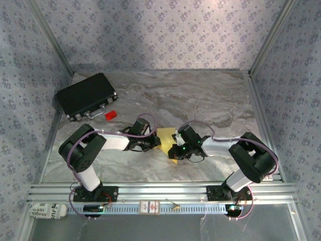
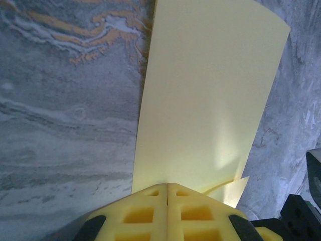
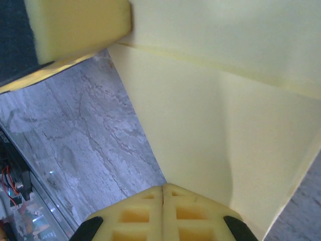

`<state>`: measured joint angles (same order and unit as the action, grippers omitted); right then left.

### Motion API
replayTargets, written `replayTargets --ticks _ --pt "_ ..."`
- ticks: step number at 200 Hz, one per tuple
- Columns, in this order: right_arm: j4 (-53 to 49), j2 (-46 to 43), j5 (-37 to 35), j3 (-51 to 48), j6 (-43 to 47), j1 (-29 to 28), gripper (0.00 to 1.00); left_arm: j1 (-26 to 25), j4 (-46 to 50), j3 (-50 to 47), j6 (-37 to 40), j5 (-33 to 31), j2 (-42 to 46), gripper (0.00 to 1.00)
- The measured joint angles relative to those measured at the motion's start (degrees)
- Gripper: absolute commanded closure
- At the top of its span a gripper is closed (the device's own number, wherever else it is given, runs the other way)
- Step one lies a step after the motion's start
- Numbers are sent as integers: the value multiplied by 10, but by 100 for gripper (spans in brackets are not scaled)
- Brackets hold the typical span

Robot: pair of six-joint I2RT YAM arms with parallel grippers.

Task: Fold a paper plane with a square sheet of paper (pick it up from the middle)
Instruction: Third fold the triangle at the center of the table.

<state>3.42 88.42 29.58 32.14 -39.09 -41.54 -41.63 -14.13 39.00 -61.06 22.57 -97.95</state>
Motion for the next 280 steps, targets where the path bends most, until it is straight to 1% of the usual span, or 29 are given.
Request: replayTargets --ticks 32,70,96,122,141,167,186,203,231,280 --pt "21 -7 6 -14 -7 2 96 0 0 0 0 0 0 100" --pt "-8 -43 -3 -20 -8 16 94 0 0 0 0 0 0 100" --pt "-53 -74 -44 -10 1 37 88 0 -9 -5 -6 -1 1 100" --pt "-102 -77 -89 20 27 42 80 -2 -10 -14 -20 -10 12 100" --pt "-116 -73 -100 37 44 42 74 -8 -8 -19 -30 -23 19 96" --pt "-116 -55 -104 48 53 42 71 -12 -5 -21 -38 -33 28 88" --pt "-114 -39 -103 50 54 42 71 -12 -4 -24 -44 -40 44 81" --pt "-113 -23 -101 53 55 42 74 -11 1 -25 -42 -45 61 75" --pt "-106 -18 -92 59 56 43 77 -6 14 -25 -36 -51 82 73" --pt "-99 -18 -77 64 56 51 77 45 27 -35 -20 -37 96 64"
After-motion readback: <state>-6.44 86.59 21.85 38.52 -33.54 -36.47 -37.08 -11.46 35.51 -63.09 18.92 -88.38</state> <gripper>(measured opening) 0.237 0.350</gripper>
